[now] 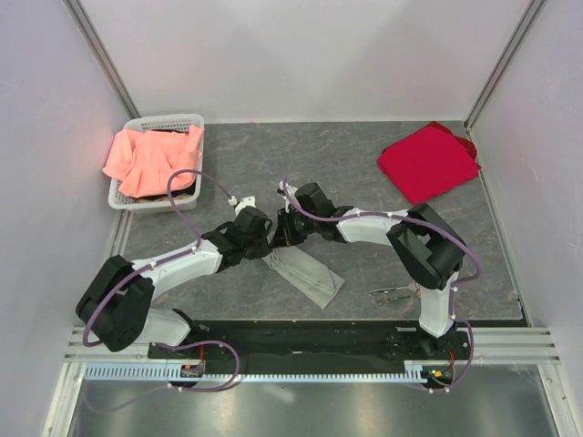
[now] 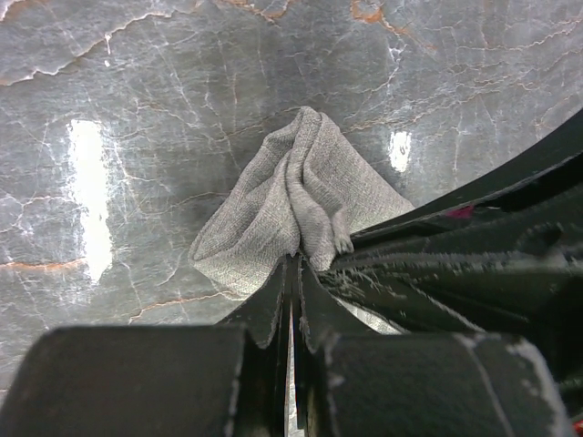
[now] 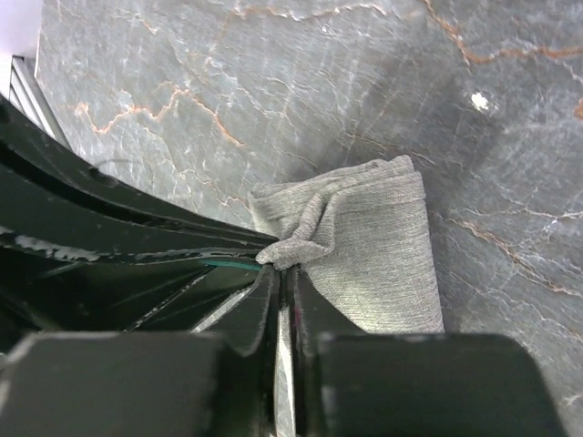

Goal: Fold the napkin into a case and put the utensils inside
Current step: Fold the 2/3-rectangle-folded napkin at the center of the board.

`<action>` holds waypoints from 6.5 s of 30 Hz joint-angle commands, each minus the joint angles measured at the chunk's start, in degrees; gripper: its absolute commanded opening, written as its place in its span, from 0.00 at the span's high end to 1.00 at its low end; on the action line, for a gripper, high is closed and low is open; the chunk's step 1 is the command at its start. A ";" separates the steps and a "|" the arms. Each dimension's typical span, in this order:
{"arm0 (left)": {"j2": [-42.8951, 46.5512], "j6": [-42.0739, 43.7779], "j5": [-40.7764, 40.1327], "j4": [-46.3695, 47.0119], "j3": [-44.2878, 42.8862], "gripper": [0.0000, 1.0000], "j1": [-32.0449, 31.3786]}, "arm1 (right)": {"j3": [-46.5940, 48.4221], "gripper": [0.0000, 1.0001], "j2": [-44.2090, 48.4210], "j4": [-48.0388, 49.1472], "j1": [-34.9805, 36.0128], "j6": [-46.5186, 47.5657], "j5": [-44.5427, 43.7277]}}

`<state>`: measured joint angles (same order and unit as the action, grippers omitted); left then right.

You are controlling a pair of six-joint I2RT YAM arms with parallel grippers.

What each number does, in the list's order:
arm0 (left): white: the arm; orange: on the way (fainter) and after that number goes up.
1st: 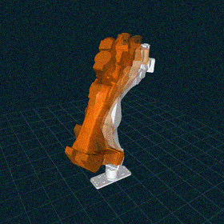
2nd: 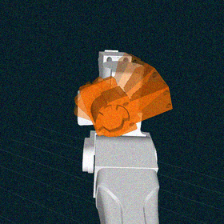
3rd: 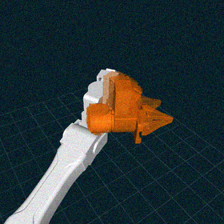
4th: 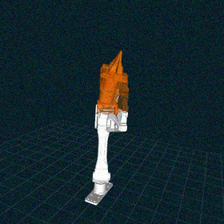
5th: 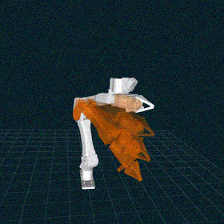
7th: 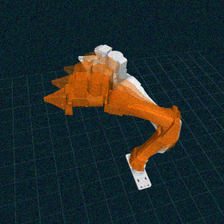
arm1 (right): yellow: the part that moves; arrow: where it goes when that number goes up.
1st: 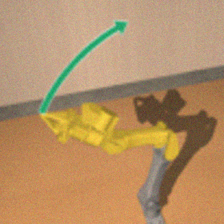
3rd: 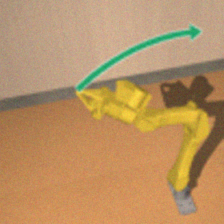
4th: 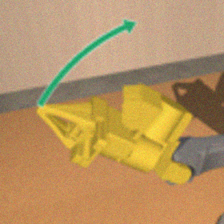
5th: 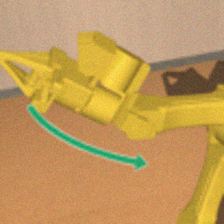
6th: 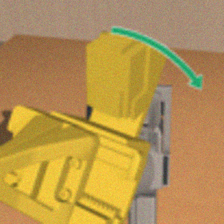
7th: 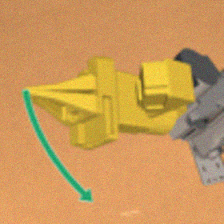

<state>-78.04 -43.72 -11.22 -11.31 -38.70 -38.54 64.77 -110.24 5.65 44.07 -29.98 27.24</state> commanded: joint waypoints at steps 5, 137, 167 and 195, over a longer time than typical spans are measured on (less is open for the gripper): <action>2.62 -3.38 3.05 5.42 2.74 0.98 1.81 | -0.61 1.00 -0.86 2.96 0.13 0.18 0.61; -2.56 -1.37 4.37 6.21 0.91 0.98 6.82 | -6.24 0.88 -1.39 12.20 -2.50 -8.26 8.80; 0.97 -1.80 15.18 7.44 7.76 0.87 6.82 | -6.32 0.79 3.98 -2.06 -2.59 -0.33 0.53; 6.85 1.10 22.74 3.40 10.57 0.69 6.29 | -5.97 0.74 13.47 -15.95 3.39 -5.18 -15.38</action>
<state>-72.84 -42.35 10.31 -8.10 -30.37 -31.88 61.14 -97.43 -13.19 47.31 -31.51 12.97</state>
